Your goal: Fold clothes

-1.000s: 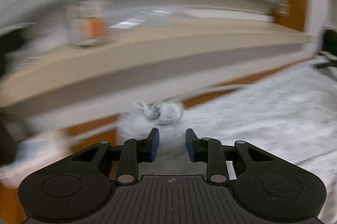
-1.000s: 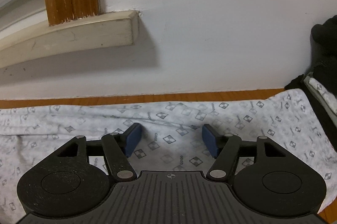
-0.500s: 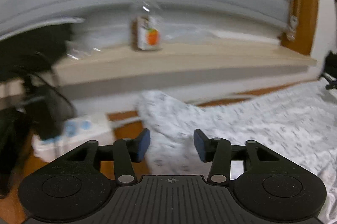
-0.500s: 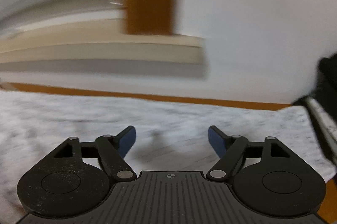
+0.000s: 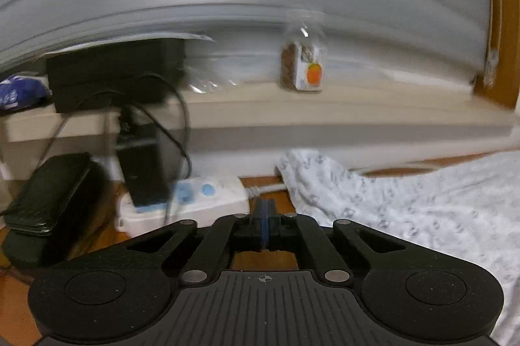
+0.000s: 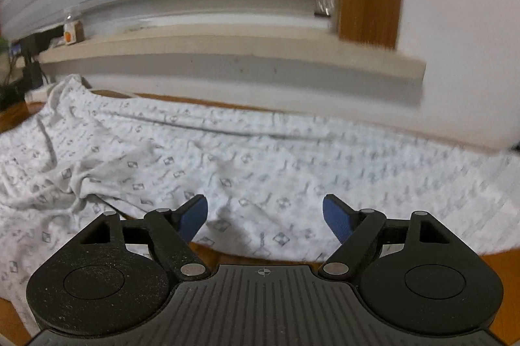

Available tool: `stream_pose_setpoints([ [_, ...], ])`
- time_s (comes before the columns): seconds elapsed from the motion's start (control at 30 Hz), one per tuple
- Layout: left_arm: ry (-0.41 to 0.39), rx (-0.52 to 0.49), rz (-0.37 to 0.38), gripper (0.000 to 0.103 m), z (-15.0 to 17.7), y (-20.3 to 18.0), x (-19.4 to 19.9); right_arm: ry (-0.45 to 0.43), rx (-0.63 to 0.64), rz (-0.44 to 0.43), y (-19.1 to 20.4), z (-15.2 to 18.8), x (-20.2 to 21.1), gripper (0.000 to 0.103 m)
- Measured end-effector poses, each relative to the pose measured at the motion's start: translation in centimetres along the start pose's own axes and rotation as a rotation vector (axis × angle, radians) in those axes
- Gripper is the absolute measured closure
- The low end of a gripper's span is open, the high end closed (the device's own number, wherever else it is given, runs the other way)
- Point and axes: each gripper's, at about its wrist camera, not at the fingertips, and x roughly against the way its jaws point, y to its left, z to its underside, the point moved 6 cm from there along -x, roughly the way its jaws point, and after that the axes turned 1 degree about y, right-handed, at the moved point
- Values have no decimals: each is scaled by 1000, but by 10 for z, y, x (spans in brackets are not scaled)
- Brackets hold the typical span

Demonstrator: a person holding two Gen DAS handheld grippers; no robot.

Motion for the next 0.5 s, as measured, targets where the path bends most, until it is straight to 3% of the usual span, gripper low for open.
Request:
stream_pose_setpoints([
  [0.1,-3,-20,28,83,5,3,29,-15,47,-32,22,-8,9,27],
  [0.2,6,-5,74,64,22,3,51,-4,94,-79,57,-14,16,50],
  [0.23,15,-10,90,62,31,-1,56,3,109,-104,71,-17,16,56],
  [0.5,91,-29,215,55,98,-34,87,24,311,-365,226,-43,0,56],
])
